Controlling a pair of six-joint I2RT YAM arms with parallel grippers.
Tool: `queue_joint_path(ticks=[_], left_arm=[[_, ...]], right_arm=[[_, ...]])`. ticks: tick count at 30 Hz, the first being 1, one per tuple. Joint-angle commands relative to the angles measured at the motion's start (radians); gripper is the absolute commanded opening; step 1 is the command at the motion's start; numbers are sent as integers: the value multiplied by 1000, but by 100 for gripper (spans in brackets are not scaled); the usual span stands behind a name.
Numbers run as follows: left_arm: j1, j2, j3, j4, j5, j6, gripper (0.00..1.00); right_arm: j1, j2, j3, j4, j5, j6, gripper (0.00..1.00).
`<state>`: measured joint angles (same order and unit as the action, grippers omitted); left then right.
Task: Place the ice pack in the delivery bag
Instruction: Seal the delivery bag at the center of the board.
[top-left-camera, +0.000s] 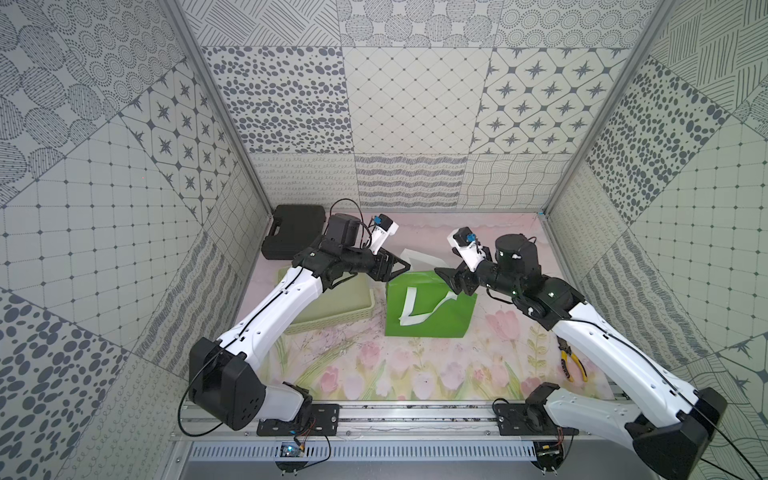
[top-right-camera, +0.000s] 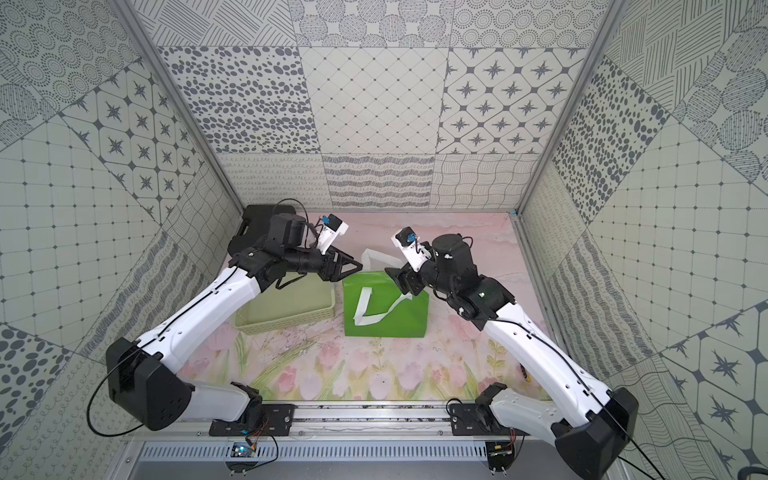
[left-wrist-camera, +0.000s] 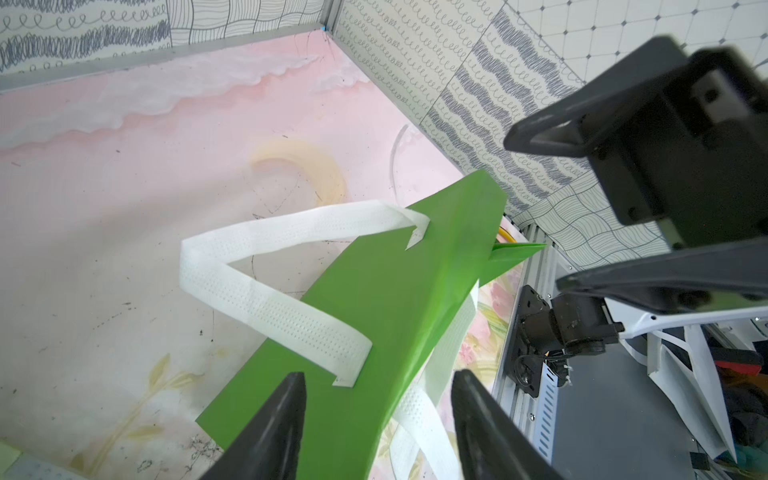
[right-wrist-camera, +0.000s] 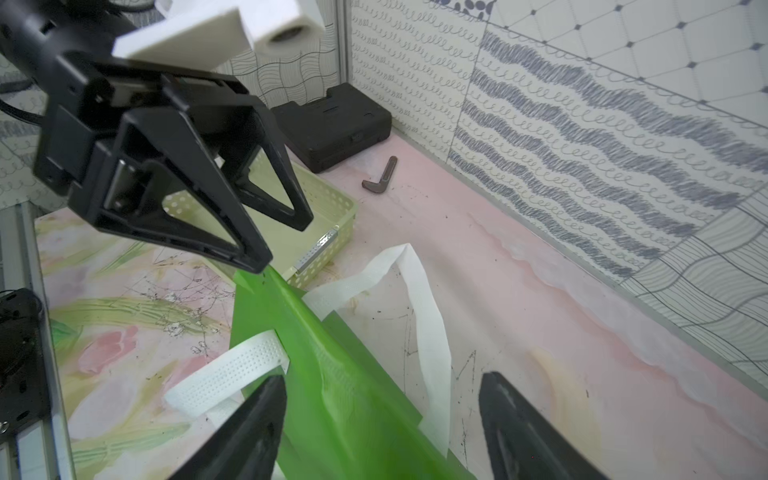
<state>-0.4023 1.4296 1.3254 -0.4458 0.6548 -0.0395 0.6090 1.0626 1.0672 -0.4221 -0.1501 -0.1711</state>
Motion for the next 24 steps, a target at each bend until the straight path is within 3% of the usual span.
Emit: queue_joint_path(ticks=[1, 6, 10, 16, 24], left_arm=[[-25, 79, 136, -111, 138, 4, 61], [-96, 237, 316, -239, 167, 53, 63], [-142, 354, 461, -370, 192, 102, 64], [-179, 475, 608, -527, 207, 157, 63], [-199, 540, 647, -575, 172, 181, 59]], right_arm=[[-6, -106, -98, 36, 88, 67, 81], [-11, -259, -262, 64, 94, 152, 82], [-12, -296, -360, 131, 92, 205, 81], [-29, -251, -436, 264, 87, 227, 76], [-113, -161, -460, 374, -4, 246, 72]])
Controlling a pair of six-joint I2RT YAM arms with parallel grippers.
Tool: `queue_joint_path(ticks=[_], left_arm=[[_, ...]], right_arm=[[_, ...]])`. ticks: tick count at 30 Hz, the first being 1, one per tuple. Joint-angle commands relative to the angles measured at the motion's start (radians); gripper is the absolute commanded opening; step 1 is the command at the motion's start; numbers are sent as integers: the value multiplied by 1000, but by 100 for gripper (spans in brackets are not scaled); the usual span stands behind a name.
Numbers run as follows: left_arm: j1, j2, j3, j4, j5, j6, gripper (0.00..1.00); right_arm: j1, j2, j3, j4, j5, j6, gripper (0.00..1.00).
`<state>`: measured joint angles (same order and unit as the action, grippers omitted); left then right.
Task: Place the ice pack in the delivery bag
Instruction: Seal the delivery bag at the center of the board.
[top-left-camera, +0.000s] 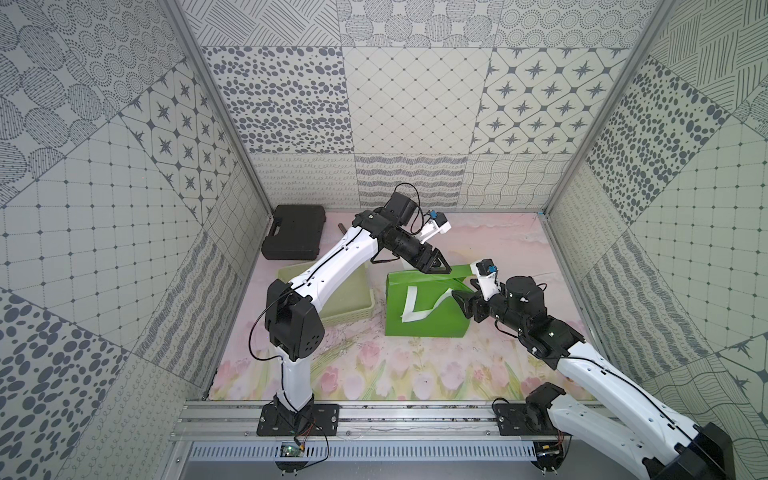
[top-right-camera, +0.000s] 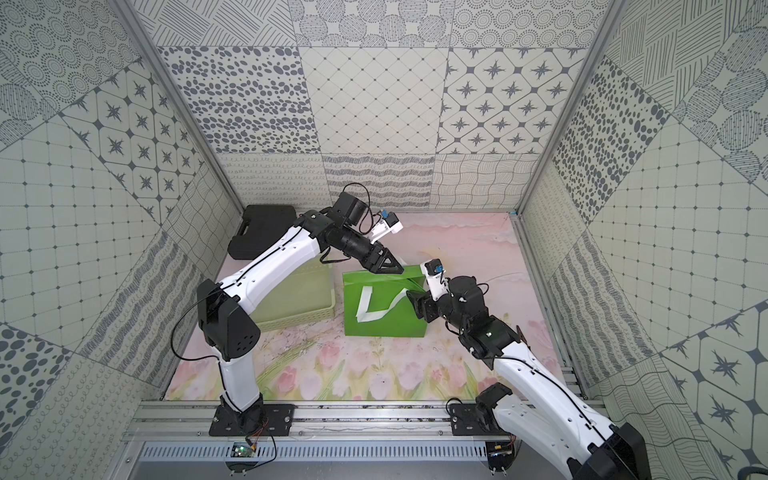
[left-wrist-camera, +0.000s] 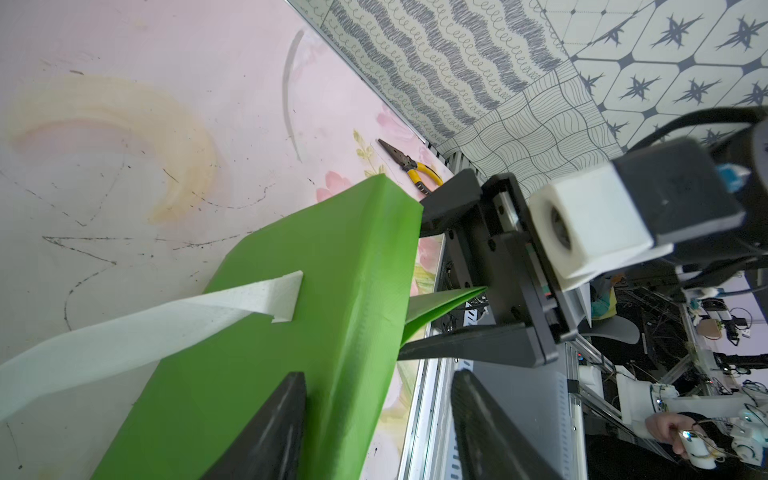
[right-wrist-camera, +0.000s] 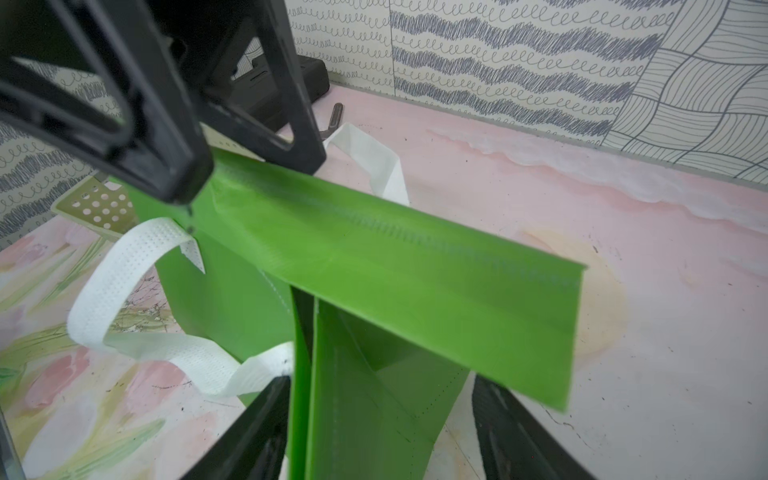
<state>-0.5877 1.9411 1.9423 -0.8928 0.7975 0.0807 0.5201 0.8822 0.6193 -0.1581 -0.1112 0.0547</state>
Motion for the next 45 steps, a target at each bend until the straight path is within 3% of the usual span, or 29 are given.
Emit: queue_joint_path(ticks=[1, 12, 23, 31, 36, 43, 45], left_arm=[[-13, 34, 35, -131, 31, 60, 57], [-37, 63, 55, -149, 2, 77, 37], [-53, 50, 24, -132, -91, 97, 25], [-54, 36, -5, -110, -127, 103, 22], [-58, 36, -7, -112, -132, 110, 20], [-78, 34, -34, -135, -219, 143, 18], [-78, 28, -47, -131, -238, 146, 13]], right_arm=[[-36, 30, -13, 122, -54, 23, 70], [-141, 131, -30, 234, -151, 48, 61], [-175, 210, -15, 285, -196, 80, 56], [-239, 148, -33, 216, -231, 72, 52], [-241, 216, -14, 244, -253, 89, 45], [-240, 280, 26, 289, -285, 103, 45], [-239, 281, 30, 286, -285, 102, 45]])
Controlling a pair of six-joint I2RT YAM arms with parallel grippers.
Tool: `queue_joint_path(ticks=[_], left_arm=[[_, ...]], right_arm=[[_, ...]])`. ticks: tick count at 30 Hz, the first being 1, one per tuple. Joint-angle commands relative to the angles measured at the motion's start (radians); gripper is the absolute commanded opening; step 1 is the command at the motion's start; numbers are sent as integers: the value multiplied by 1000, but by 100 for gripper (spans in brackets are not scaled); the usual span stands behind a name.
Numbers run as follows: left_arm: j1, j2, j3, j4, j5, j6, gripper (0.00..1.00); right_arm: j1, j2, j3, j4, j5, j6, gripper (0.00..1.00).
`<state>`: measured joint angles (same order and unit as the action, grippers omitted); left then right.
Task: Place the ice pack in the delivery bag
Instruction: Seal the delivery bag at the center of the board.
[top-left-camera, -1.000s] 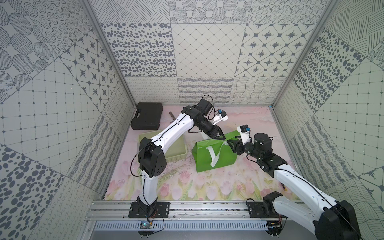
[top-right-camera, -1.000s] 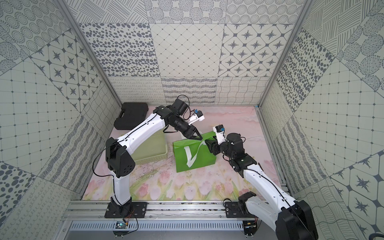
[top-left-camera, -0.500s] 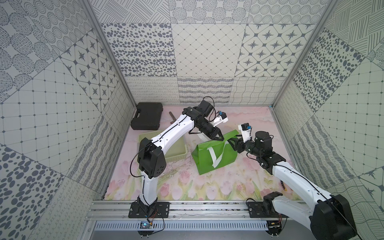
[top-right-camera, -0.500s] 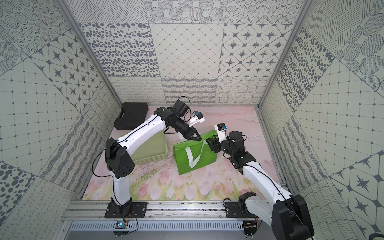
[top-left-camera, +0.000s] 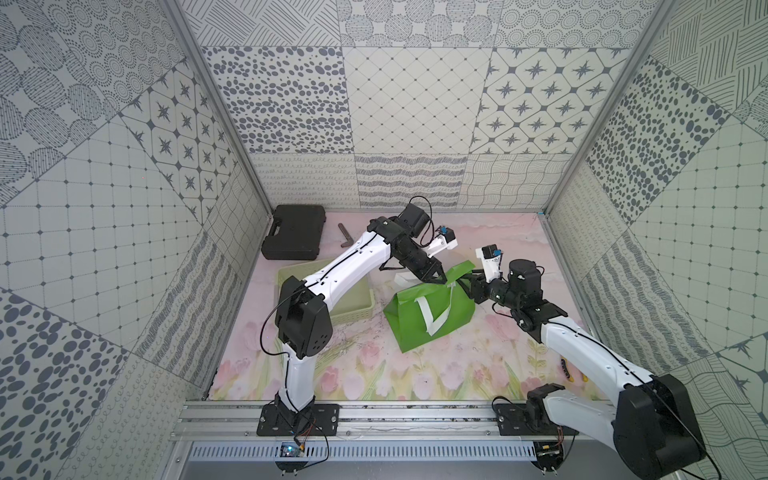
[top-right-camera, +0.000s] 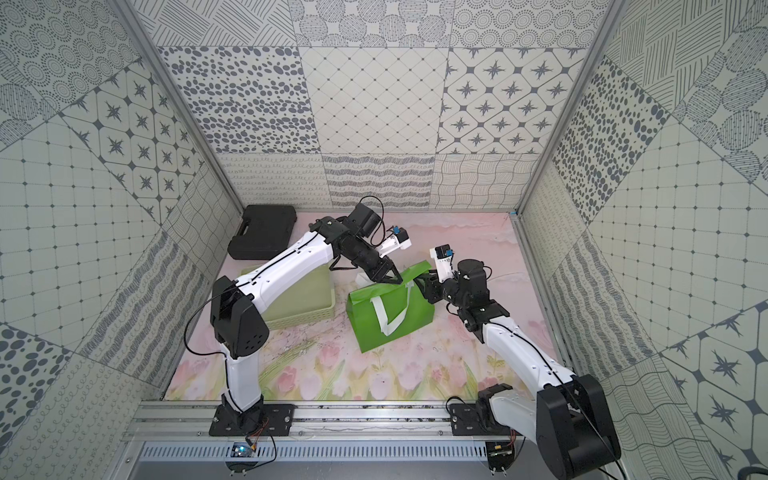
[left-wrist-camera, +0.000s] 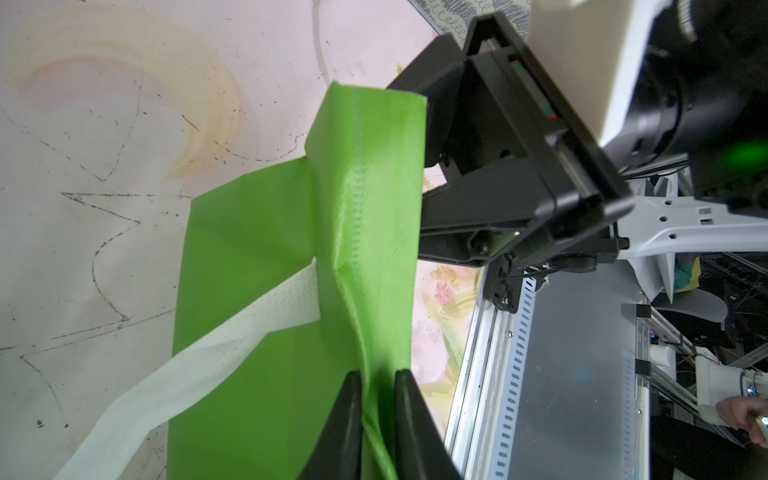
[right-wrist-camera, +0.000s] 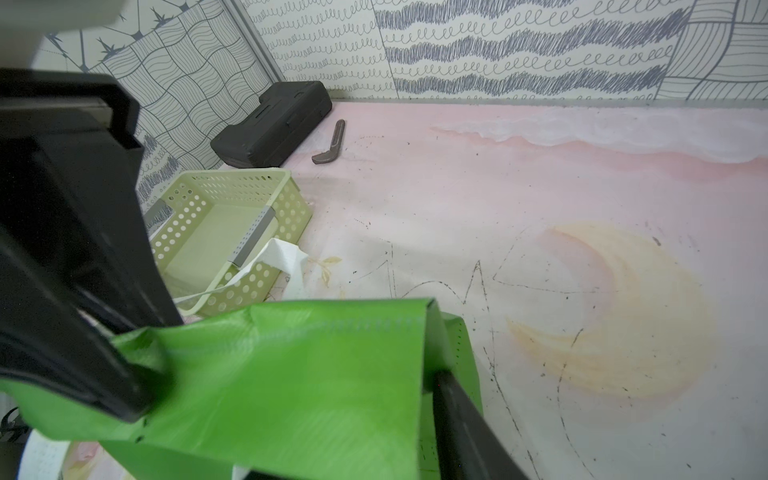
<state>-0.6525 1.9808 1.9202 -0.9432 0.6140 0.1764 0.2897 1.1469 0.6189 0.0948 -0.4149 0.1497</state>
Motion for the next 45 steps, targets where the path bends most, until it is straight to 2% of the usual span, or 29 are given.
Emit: queue_joint_path(ticks=[1, 6, 12, 16, 18, 25, 26, 27, 28, 32, 39, 45], left_arm=[[-13, -16, -31, -77, -65, 52, 12], [-13, -23, -44, -73, -96, 58, 0], [-12, -33, -44, -59, -125, 62, 0], [-13, -38, -42, -49, -122, 61, 0], [-12, -42, -39, -50, -133, 58, 0], [-15, -63, -32, -36, -167, 40, 0], [-15, -66, -28, -35, -159, 37, 18], [-15, -68, -25, -30, -154, 31, 28], [-15, -69, -22, -24, -144, 29, 31], [-14, -42, 13, -2, -112, 18, 33], [-14, 57, 154, -17, -49, -2, 33], [-17, 130, 252, -27, -17, -11, 29]], right_arm=[[-9, 13, 29, 28, 21, 4, 45], [-12, -27, 26, -25, 34, -17, 47], [-25, -93, 23, -135, 38, 10, 49], [-40, -136, -9, -142, 77, 34, 43], [-49, -134, -7, -134, 65, 38, 37], [-52, -98, 3, -86, 9, 46, 33], [-52, -96, 4, -82, 8, 47, 33], [-51, -96, 2, -77, 7, 46, 33], [-52, -95, 2, -73, 3, 45, 32], [-52, -93, 3, -60, -2, 44, 31], [-52, -73, 10, -46, -13, 44, 28], [-52, -50, 22, -33, -35, 46, 25]])
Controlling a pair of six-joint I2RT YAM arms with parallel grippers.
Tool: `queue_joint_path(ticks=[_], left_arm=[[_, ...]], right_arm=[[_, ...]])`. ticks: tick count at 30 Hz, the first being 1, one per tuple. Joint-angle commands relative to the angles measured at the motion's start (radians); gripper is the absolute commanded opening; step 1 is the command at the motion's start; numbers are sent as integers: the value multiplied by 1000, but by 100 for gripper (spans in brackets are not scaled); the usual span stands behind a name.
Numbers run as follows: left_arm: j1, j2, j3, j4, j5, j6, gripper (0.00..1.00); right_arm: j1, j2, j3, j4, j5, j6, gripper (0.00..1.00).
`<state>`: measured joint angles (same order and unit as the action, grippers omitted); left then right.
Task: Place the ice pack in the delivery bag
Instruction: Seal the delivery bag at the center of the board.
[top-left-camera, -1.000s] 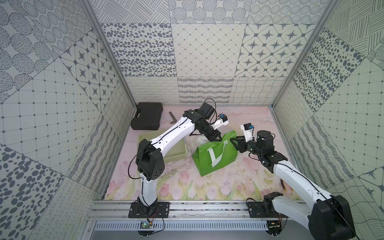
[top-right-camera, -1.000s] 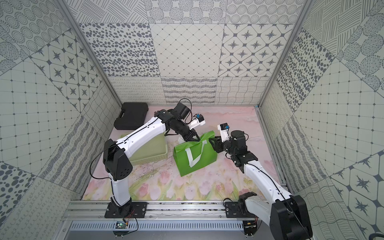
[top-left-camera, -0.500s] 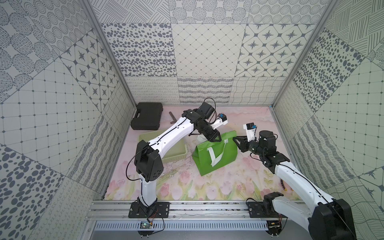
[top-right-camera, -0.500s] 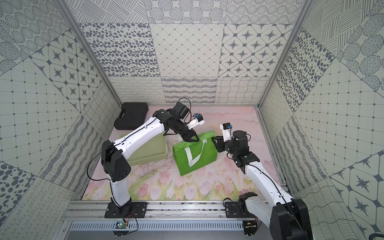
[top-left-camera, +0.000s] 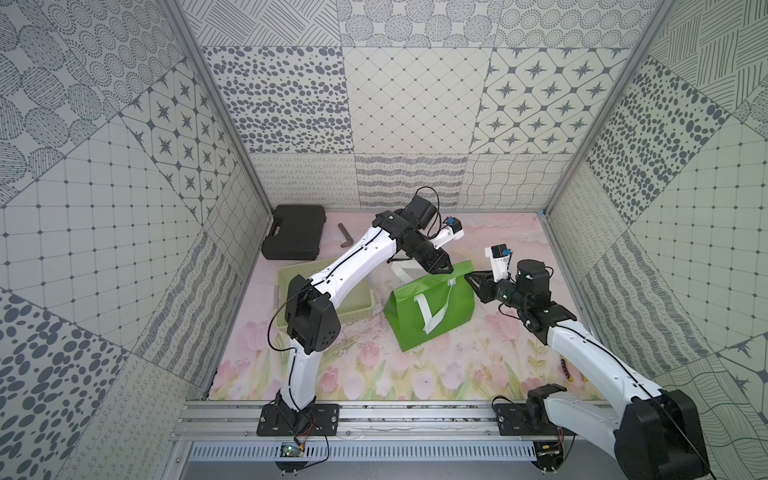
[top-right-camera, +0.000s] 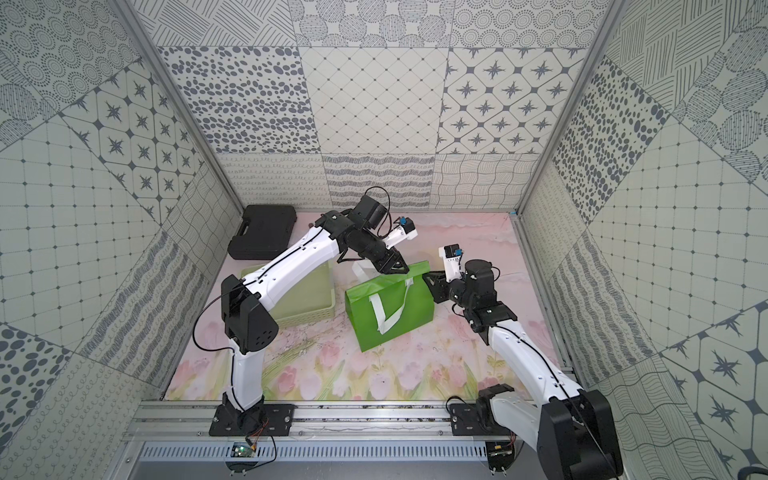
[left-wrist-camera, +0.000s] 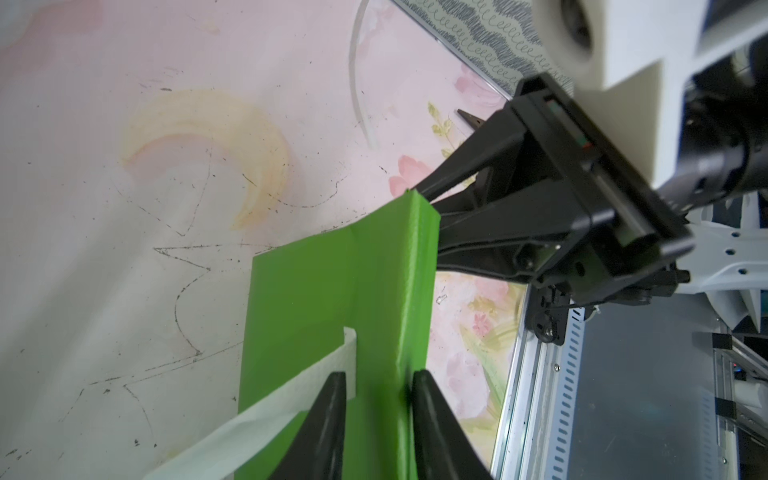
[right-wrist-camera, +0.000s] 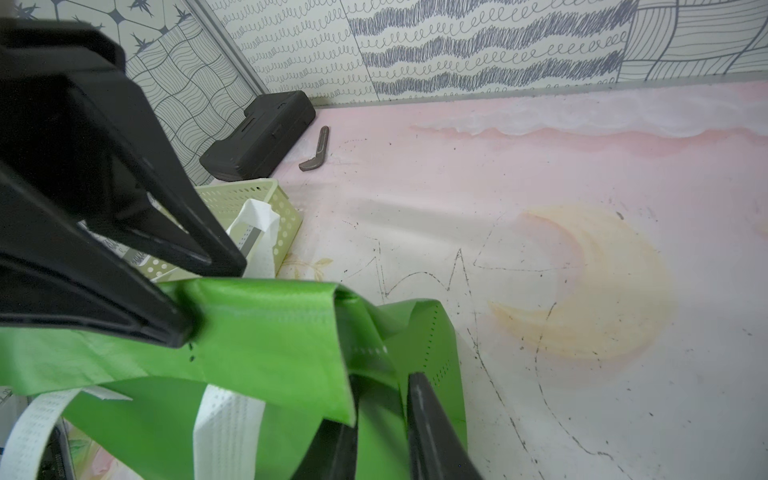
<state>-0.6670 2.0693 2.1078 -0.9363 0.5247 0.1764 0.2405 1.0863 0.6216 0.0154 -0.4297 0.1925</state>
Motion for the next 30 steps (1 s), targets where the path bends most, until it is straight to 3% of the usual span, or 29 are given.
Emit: queue_joint_path(ticks=[1, 11, 15, 16, 21, 23, 26, 30], left_arm=[[-3, 53, 80, -42, 73, -7, 28], [-46, 130, 147, -68, 2, 3, 28], [-61, 148, 171, -63, -43, -14, 9], [-59, 147, 173, -58, -42, -16, 0], [-60, 131, 167, -53, -48, -33, 1], [-60, 113, 168, -58, -61, -48, 38], [-57, 64, 145, -68, -78, -61, 48], [-43, -31, 74, -85, -97, -78, 50]], right_arm=[[-2, 16, 22, 50, -23, 3, 25], [-1, 24, 35, 46, -32, 6, 25], [0, 13, 32, 40, -30, 8, 25], [0, 12, 30, 37, -29, 8, 24], [0, -6, 25, 19, -20, 3, 25], [0, -17, 26, 8, -18, 0, 26], [0, -25, 24, -2, -17, -6, 26], [1, -12, 24, 4, -23, -7, 26]])
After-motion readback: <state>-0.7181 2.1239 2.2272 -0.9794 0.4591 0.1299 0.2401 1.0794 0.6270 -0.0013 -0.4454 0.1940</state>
